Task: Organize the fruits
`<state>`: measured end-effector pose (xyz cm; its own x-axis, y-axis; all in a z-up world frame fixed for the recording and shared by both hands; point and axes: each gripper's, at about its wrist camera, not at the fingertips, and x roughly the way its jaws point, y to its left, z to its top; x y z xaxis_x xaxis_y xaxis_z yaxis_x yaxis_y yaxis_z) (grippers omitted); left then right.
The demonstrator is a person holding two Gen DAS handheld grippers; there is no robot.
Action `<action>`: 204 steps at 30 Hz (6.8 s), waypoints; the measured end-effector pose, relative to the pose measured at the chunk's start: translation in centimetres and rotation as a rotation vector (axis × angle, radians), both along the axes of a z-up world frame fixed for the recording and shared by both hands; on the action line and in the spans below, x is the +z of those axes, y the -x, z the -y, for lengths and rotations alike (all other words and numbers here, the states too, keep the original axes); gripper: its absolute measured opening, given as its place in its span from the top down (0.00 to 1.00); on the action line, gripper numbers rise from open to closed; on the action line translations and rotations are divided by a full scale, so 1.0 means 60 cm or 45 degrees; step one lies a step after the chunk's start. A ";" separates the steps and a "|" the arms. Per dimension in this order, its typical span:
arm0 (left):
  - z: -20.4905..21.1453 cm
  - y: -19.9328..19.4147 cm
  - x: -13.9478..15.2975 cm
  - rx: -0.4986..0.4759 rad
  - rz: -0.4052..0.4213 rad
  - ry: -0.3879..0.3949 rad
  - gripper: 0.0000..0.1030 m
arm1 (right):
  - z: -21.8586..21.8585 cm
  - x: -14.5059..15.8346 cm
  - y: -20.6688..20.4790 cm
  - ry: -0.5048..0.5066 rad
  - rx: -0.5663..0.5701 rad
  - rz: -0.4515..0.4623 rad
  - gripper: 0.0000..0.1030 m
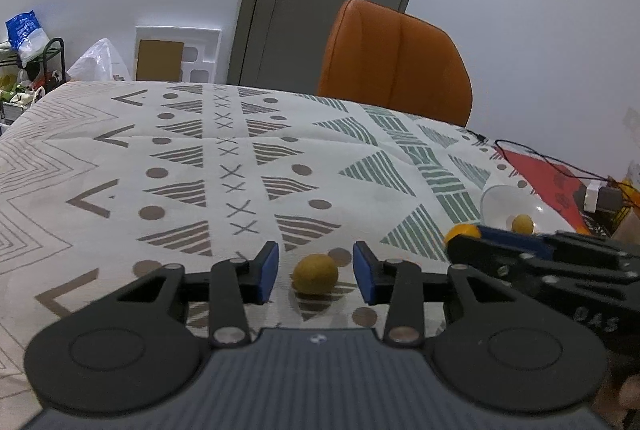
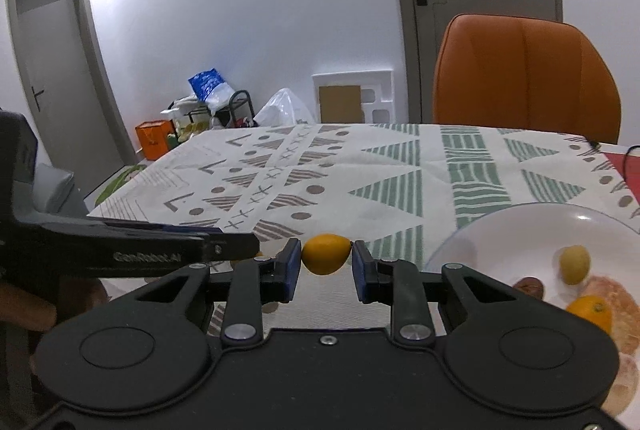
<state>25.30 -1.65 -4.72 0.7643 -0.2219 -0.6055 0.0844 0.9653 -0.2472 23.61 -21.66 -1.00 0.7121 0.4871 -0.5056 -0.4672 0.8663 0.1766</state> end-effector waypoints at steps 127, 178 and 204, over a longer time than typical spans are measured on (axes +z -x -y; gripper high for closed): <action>0.059 0.283 0.166 0.125 0.131 -0.287 0.00 | 0.162 0.081 0.268 -0.202 -0.309 0.134 0.00; -0.004 0.399 0.134 0.271 0.101 -0.247 0.00 | 0.118 0.073 0.333 -0.065 -0.243 0.120 0.00; 0.007 0.398 0.139 0.249 0.110 -0.261 0.00 | 0.122 0.069 0.330 -0.062 -0.243 0.118 0.00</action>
<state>1.41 -2.06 3.59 0.8311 0.0551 -0.5534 -0.0961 0.9943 -0.0454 3.78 -28.98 3.15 0.8364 0.3611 -0.4124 -0.3114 0.9322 0.1845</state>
